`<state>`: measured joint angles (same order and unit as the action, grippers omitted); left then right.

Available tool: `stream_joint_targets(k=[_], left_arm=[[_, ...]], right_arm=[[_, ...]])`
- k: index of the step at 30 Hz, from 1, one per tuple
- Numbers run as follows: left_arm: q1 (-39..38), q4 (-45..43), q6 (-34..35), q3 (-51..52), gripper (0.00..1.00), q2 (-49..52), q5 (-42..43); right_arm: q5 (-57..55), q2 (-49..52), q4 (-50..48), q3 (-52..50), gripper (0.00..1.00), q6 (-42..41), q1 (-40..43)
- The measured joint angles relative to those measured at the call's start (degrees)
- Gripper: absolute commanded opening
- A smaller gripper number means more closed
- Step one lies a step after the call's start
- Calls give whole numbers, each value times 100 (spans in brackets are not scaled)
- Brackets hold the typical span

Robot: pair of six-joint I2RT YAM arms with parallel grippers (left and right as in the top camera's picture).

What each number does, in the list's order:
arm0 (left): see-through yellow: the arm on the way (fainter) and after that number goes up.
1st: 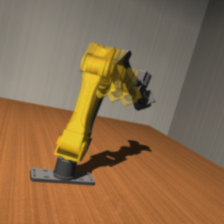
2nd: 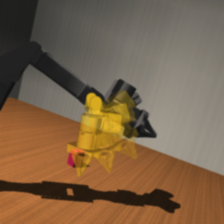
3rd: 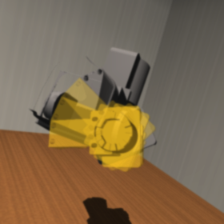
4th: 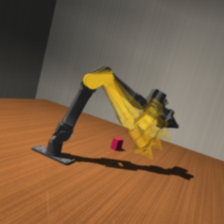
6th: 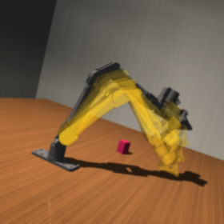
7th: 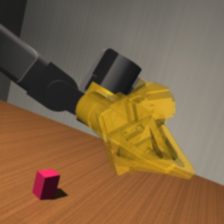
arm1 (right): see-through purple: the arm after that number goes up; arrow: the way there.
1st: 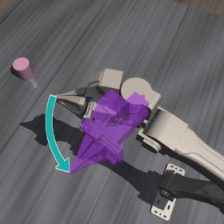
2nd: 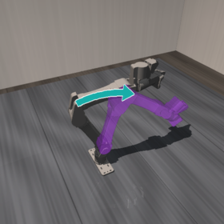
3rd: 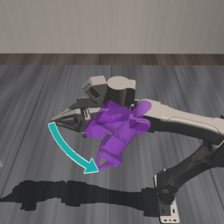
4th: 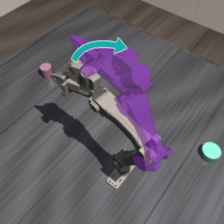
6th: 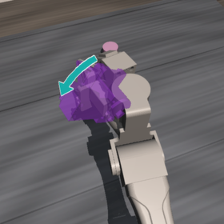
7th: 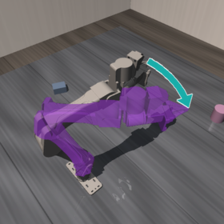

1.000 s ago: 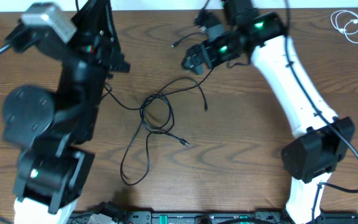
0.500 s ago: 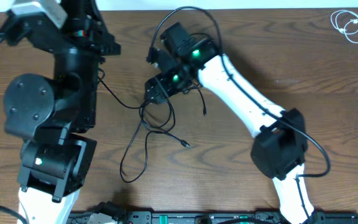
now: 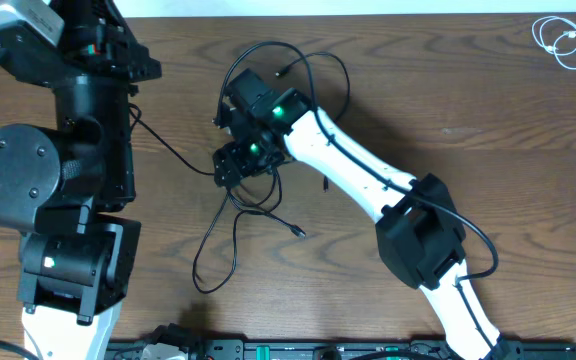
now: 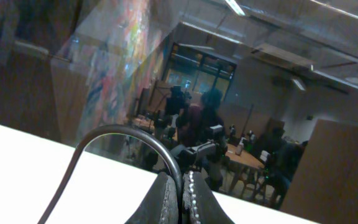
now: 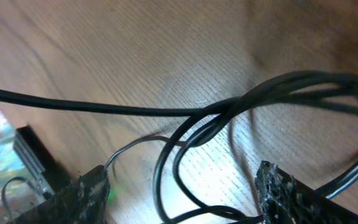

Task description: Untangle cables

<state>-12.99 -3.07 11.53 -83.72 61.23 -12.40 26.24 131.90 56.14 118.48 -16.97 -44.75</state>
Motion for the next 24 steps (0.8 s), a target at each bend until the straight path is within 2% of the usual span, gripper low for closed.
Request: stream_joint_targets(k=[4, 9, 11, 12, 14, 16, 24], left_arm=[[125, -4, 0, 0, 7, 0, 0], [205, -11, 0, 0, 7, 0, -2], [208, -11, 0, 0, 8, 0, -33], [208, -11, 0, 0, 8, 0, -66], [208, 4, -20, 0, 7, -9, -201], [208, 7, -116, 0, 7, -28, -323], [210, 9, -787, 2, 7, -166, -1003]], right_arm=[[-442, 74, -144, 0, 72, -334, -208], [-809, 511, -638, 0, 63, -640, -372], [-911, 756, -695, 0, 47, -745, -404], [-955, 844, -699, -4, 32, -772, -407], [-1027, 927, -675, -9, 12, -833, -380], [-1154, 907, -625, -4, 1, -890, -321], [-1344, 599, -223, -24, 1, -787, 479]])
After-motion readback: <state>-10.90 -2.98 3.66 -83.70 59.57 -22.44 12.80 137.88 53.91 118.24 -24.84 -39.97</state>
